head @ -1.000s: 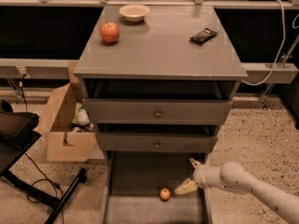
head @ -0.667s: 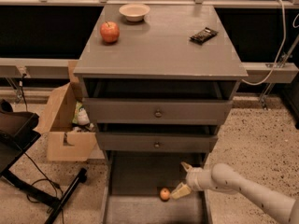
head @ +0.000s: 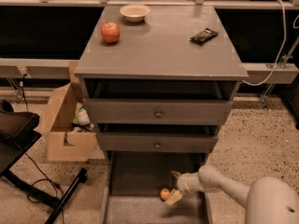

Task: Pick orange from bottom drawer and place on counter

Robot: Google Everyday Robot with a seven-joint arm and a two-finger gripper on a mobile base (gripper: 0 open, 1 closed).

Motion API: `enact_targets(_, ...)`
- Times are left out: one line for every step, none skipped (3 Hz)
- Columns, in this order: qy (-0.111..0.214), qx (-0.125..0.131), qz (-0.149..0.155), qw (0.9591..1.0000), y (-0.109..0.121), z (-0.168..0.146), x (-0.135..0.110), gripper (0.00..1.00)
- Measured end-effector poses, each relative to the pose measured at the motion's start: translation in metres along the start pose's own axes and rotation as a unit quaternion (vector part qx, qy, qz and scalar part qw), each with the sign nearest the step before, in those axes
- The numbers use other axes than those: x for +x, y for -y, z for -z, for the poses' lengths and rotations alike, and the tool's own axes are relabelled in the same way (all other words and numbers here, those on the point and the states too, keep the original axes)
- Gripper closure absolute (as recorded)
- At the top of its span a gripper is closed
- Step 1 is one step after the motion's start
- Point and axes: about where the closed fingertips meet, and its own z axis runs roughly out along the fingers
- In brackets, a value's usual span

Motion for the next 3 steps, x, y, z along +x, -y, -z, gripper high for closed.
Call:
enact_targets(-0.005,-0.023,0.002,0.9997,0.002,-0.024,0.012,0.00)
enact_targets(-0.003,-0.046,-0.003,0.9989,-0.008,-0.041,0.022,0.00)
enact_targets(-0.008,-0.071,-0.009,0.9974,-0.024,-0.058,0.034,0.18)
